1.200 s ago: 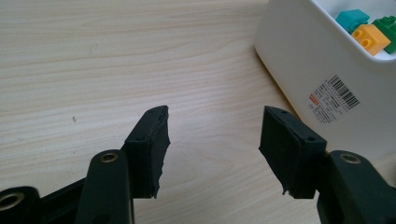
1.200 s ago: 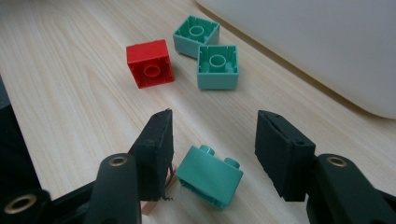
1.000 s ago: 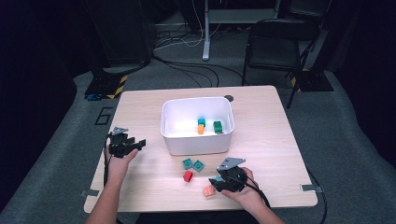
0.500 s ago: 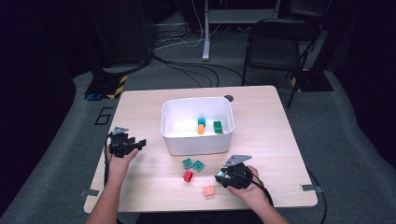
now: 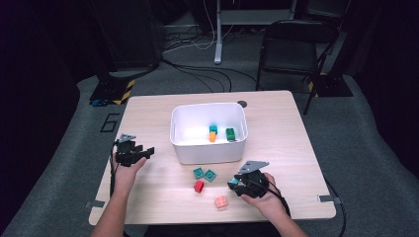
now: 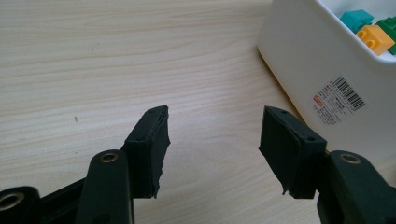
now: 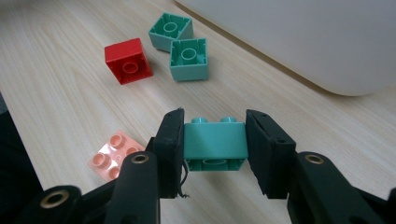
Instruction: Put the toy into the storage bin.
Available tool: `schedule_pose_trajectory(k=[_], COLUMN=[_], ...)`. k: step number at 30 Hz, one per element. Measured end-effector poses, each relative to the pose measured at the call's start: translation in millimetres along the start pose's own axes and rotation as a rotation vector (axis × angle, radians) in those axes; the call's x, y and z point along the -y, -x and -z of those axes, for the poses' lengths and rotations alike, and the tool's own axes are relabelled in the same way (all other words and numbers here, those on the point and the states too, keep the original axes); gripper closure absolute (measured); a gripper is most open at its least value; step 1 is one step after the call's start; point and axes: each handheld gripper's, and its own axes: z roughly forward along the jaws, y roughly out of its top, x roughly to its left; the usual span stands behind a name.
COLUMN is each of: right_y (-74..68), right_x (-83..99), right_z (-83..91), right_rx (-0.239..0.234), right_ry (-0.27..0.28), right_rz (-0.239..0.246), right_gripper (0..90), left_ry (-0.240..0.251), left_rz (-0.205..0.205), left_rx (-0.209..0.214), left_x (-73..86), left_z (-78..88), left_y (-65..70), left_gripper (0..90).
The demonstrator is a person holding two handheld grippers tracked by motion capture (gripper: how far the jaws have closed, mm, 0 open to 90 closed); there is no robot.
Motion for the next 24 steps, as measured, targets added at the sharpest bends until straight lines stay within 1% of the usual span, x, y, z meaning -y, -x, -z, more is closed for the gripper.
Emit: schedule_pose_trajectory(k=[5, 11, 12, 16, 20, 24], right_y=[-0.1, 0.5, 0.9, 2.9, 5.8, 8.1], right_x=[-4.3, -11.5, -13.3, -22.5, -35.9, -47.9], right_z=[5.7, 12.6, 13.7, 17.5, 24.3, 31.8], right_rx=[-0.012, -0.008, -0.014, -0.020, -0.029, -0.052], right_ry=[0.013, 0.026, 0.025, 0.023, 0.027, 0.034], right_rz=[-0.011, -0.004, -0.006, 0.003, 0.015, 0.007], right_gripper=[58.2, 58.2, 58.2, 58.3, 58.3, 58.3], left_ry=[0.000, -0.001, -0.002, 0.000, 0.001, 0.002], left_rz=[0.001, 0.002, 0.002, 0.002, -0.002, 0.002], left_rx=[-0.001, 0.000, -0.001, -0.001, -0.001, 0.000], left_x=[0.1, 0.2, 0.2, 0.6, 0.8, 0.9], left_z=[0.3, 0.1, 0.1, 0.7, 1.1, 0.8], left_y=[0.0, 0.6, 0.6, 1.1, 1.1, 0.8], left_gripper=[41.6, 41.6, 41.6, 41.6, 41.6, 41.6])
